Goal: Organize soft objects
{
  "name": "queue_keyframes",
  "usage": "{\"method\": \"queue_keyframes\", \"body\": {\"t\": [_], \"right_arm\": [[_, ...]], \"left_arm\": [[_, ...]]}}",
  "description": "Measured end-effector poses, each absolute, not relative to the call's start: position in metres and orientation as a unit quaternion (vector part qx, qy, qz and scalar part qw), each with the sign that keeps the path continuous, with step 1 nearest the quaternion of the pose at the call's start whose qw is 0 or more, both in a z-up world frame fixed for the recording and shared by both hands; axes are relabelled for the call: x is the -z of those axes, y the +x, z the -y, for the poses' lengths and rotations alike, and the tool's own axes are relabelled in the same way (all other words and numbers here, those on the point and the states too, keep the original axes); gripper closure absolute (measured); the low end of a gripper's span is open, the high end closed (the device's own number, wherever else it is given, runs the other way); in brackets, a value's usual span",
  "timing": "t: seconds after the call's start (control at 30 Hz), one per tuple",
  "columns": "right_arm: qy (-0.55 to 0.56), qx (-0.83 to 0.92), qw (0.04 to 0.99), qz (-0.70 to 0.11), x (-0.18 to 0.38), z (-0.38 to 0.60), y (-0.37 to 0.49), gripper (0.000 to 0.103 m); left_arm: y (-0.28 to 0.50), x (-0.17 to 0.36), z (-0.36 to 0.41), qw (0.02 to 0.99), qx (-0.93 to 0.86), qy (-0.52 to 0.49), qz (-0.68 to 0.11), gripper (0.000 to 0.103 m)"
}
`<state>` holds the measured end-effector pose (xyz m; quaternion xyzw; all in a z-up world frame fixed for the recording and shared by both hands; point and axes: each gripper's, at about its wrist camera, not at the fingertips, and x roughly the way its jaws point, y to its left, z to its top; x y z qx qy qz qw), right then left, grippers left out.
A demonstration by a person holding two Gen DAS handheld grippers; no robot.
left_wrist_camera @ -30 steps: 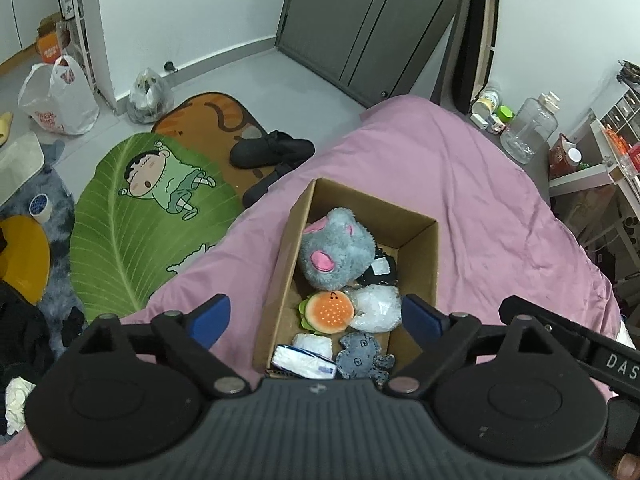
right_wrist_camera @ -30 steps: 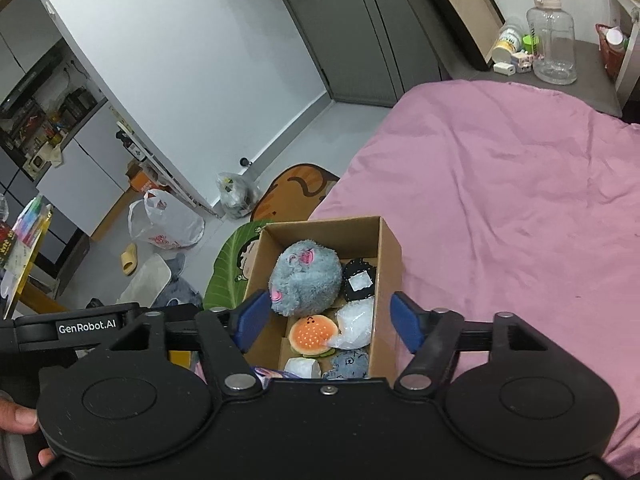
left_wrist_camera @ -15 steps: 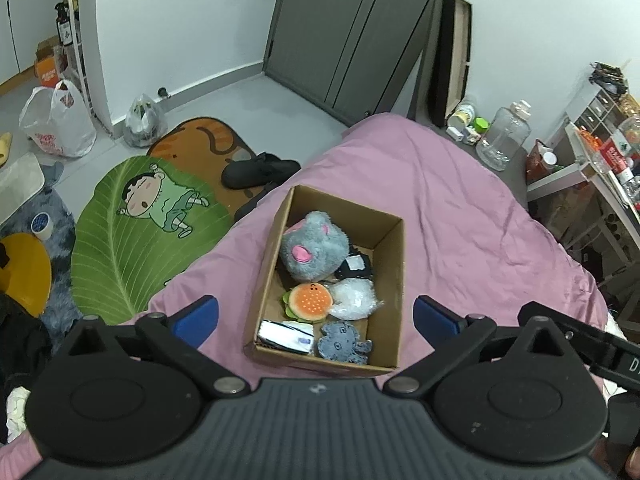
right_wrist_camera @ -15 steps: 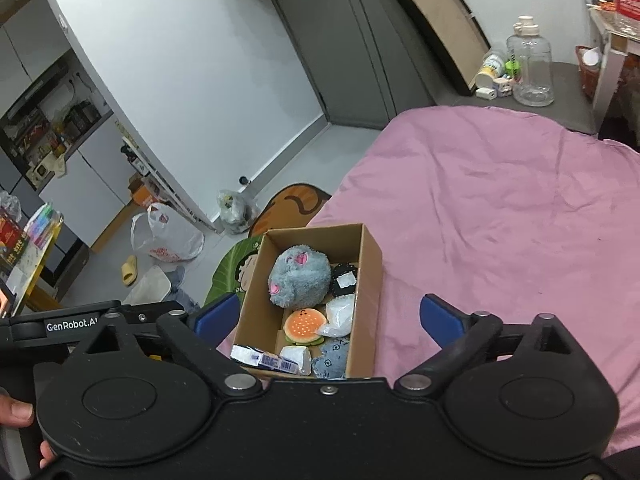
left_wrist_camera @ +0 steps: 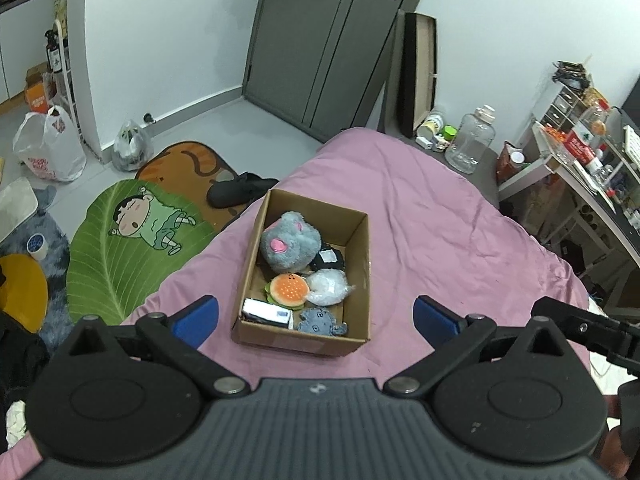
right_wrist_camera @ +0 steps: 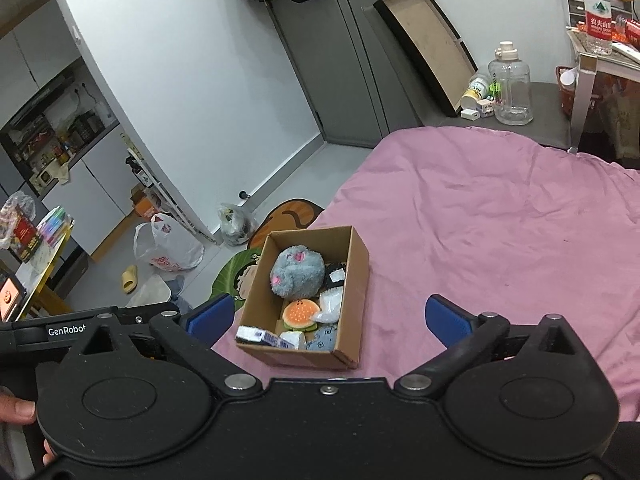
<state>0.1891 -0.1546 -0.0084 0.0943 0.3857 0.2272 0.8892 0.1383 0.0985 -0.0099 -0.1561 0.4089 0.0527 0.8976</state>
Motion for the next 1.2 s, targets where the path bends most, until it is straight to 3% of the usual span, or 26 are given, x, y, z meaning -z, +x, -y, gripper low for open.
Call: {"method": "queue_keyframes", "body": {"t": [1.2], "right_arm": [[0.092,-0.202,0.92,-0.323,-0.01,0.194,0.06,0.0]], "left_arm": [[0.013,-0.026,-0.051,0.933,-0.029,-0.109,-0.343,0.0]]}}
